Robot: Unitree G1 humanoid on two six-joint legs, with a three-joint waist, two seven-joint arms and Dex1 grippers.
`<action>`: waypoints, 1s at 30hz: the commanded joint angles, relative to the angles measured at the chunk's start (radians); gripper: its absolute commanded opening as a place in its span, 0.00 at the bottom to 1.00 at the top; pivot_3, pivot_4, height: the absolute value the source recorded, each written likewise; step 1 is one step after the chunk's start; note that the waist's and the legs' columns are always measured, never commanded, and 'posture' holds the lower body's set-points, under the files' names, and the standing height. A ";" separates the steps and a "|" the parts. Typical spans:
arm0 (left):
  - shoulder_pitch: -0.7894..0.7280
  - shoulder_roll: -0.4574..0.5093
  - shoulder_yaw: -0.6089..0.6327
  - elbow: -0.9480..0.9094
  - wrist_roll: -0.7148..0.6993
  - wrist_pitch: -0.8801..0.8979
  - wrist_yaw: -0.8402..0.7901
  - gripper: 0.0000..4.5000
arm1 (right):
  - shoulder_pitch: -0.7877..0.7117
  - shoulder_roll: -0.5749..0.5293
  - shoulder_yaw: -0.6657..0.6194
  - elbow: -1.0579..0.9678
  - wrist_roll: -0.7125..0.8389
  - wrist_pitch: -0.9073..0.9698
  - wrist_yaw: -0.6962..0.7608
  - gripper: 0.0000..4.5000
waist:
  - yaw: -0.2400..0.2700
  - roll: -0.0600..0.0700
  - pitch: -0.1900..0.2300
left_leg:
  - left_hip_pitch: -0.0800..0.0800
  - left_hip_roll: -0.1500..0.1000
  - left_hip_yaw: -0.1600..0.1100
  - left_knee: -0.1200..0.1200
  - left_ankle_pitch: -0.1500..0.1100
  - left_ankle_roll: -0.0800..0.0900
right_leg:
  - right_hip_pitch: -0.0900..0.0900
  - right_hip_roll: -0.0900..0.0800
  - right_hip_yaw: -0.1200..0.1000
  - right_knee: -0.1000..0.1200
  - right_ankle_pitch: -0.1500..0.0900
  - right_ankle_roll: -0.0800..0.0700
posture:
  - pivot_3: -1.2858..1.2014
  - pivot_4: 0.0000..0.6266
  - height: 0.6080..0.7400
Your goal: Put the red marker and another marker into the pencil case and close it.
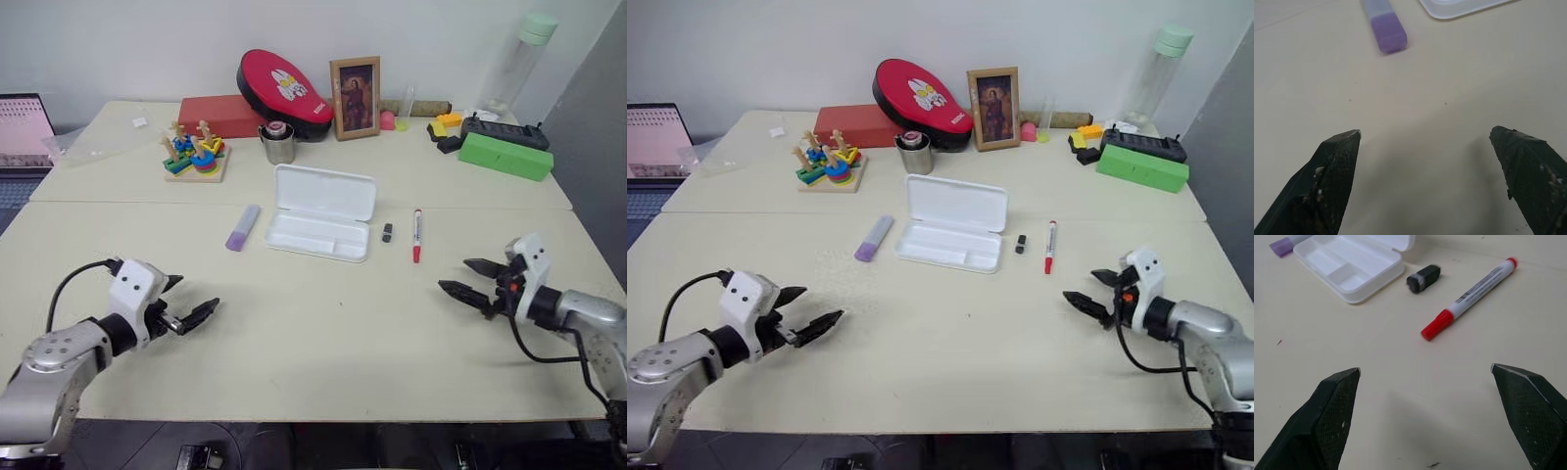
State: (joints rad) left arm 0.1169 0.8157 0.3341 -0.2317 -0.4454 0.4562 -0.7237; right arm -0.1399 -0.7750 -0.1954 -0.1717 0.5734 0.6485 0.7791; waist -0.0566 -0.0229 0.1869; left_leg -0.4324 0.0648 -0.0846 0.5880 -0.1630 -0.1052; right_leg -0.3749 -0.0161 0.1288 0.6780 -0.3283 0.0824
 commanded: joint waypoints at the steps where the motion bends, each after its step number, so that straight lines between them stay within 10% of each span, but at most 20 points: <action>1: -0.022 0.026 0.049 -0.020 -0.026 0.016 -0.029 1.00 | 0.001 -0.024 -0.022 -0.006 0.013 0.016 0.035 1.00 | 0.000 0.000 0.000 | 0.000 0.000 0.000 0.000 0.000 0.000 | 0.000 0.000 0.000 0.000 0.000 0.000 | 0.52 0.24 1.00; 30: 0.019 0.010 0.042 -0.116 -0.031 0.135 -0.032 1.00 | -0.046 0.010 0.027 0.024 -0.018 0.035 0.085 1.00 | 0.000 0.000 0.000 | 0.000 0.000 0.000 0.000 0.000 0.000 | 0.000 0.000 0.000 0.001 0.002 0.004 | 0.52 0.24 1.00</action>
State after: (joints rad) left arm 0.1469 0.8273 0.3559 -0.3215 -0.4604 0.5848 -0.7542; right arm -0.1651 -0.7694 -0.1545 -0.1186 0.5312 0.6857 0.8500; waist -0.0569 -0.0231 0.1871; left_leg -0.4327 0.0648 -0.0844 0.5885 -0.1630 -0.1052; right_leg -0.3750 -0.0161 0.1286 0.6787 -0.3262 0.0862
